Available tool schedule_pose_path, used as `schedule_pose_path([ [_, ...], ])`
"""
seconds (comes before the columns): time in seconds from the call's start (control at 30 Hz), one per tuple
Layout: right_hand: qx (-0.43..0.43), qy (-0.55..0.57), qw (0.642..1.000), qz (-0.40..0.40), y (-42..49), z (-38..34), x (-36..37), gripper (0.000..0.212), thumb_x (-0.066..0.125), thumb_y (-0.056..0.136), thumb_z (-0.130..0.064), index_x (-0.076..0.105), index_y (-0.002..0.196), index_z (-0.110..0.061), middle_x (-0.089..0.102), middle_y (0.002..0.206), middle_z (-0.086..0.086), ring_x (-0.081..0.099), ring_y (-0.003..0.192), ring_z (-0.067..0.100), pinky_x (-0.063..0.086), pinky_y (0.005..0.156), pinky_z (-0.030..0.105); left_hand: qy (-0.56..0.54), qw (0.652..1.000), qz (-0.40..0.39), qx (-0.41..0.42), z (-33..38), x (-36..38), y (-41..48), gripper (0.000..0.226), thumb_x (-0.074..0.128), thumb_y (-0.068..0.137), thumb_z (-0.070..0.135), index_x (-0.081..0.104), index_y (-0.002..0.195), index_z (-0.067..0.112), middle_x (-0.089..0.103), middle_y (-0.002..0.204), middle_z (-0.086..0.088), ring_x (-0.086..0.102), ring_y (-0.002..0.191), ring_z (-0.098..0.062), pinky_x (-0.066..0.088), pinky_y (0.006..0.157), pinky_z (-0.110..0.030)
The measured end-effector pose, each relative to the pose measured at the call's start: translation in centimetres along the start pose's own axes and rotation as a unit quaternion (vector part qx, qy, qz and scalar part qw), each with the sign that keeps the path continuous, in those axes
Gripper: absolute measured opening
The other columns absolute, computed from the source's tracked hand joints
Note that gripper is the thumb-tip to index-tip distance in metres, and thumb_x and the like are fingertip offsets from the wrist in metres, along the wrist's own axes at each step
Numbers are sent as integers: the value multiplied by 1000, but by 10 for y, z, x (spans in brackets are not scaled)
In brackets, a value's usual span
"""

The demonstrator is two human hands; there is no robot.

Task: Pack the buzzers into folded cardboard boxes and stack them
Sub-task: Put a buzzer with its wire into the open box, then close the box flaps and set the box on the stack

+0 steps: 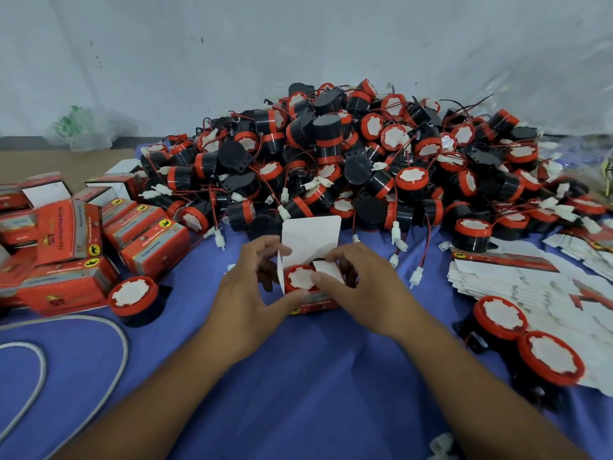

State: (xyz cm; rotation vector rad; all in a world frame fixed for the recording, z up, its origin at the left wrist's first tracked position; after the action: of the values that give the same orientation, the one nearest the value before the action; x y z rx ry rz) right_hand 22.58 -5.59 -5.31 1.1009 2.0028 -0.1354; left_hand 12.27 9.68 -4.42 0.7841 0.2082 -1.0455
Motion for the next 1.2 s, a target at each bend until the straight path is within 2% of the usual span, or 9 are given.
schedule_pose_path([
  [0.1, 8, 38, 999, 2, -2, -1, -2, 49, 58, 80, -65, 63, 112, -29, 54, 97, -10, 53, 85, 3, 42, 72, 11, 86, 994, -31, 63, 6, 6, 2, 46, 65, 92, 47, 53, 134, 35, 58, 117, 21, 50, 92, 5, 38, 83, -6],
  [0.17, 2, 58, 998, 4, -1, -2, -2, 33, 55, 84, -60, 65, 102, -34, 55, 95, -8, 54, 86, 4, 41, 72, 13, 132, 981, -58, 131, 13, 15, 2, 44, 56, 98, 39, 59, 135, 14, 62, 128, 7, 49, 96, -9, 40, 87, -17],
  [0.27, -3, 115, 993, 8, 1, 2, -3, 14, 57, 99, -33, 71, 97, -30, 53, 102, -9, 53, 97, -2, 42, 79, 12, 135, 972, -63, 183, 18, 18, 0, 29, 51, 103, 23, 72, 117, 7, 53, 136, 9, 48, 105, -1, 38, 88, -26],
  [0.43, 21, 216, 976, 15, 3, 13, 2, 30, 67, 94, -18, 50, 109, -37, 58, 102, -27, 60, 82, 0, 50, 67, 16, 0, 999, -36, 38, 2, 9, 3, 9, 70, 90, 10, 70, 94, 18, 56, 102, 12, 57, 84, -6, 46, 74, -17],
  [0.6, -50, 194, 980, -1, 3, 8, -2, 36, 65, 93, -7, 61, 112, -38, 61, 100, -21, 58, 76, 3, 46, 63, 15, -89, 994, -9, -60, -10, 10, 3, 69, 75, 86, 8, 34, 130, 43, 55, 91, 2, 59, 75, -15, 51, 69, -30],
  [0.7, -67, 169, 983, 1, 3, 6, -3, 32, 65, 87, 9, 72, 96, -21, 63, 108, -15, 61, 99, 3, 52, 78, 24, -24, 998, -50, 10, -2, 10, 5, 62, 74, 83, -4, 57, 124, 40, 60, 117, 9, 61, 106, -3, 54, 86, -30],
  [0.8, -45, 145, 987, -58, 1, 12, -5, 20, 74, 88, -10, 74, 105, -19, 62, 123, -16, 60, 109, 2, 54, 85, 27, 14, 995, -75, 56, 0, 9, 3, 37, 76, 85, 14, 70, 121, 19, 56, 129, 19, 51, 120, 11, 48, 99, -20],
  [0.93, -37, 99, 986, -126, -7, 13, -9, 58, 73, 77, -55, 64, 130, -32, 51, 140, -26, 42, 130, -9, 44, 103, 22, 20, 992, -125, 23, -6, 12, -1, 58, 66, 79, 53, 64, 130, 25, 48, 142, 20, 44, 132, 7, 39, 105, -12],
  [1.2, -55, 147, 980, -125, -5, 3, -9, 46, 73, 84, -42, 65, 128, -31, 59, 131, -17, 55, 124, -1, 48, 103, 24, 5, 993, -108, 48, 2, 10, 1, 49, 67, 85, 36, 66, 129, 14, 58, 136, 7, 50, 128, 2, 42, 104, -16],
])
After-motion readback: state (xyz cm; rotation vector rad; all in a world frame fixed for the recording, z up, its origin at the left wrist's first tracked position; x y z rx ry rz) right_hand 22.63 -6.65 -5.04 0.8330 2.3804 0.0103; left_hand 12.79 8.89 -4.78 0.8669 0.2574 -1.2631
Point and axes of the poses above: each hand's wrist, its own y-axis towards the middle knuckle, its own x-axis out of the palm, z = x × y, the point moved 7 cm from there along y, towards the middle knuckle
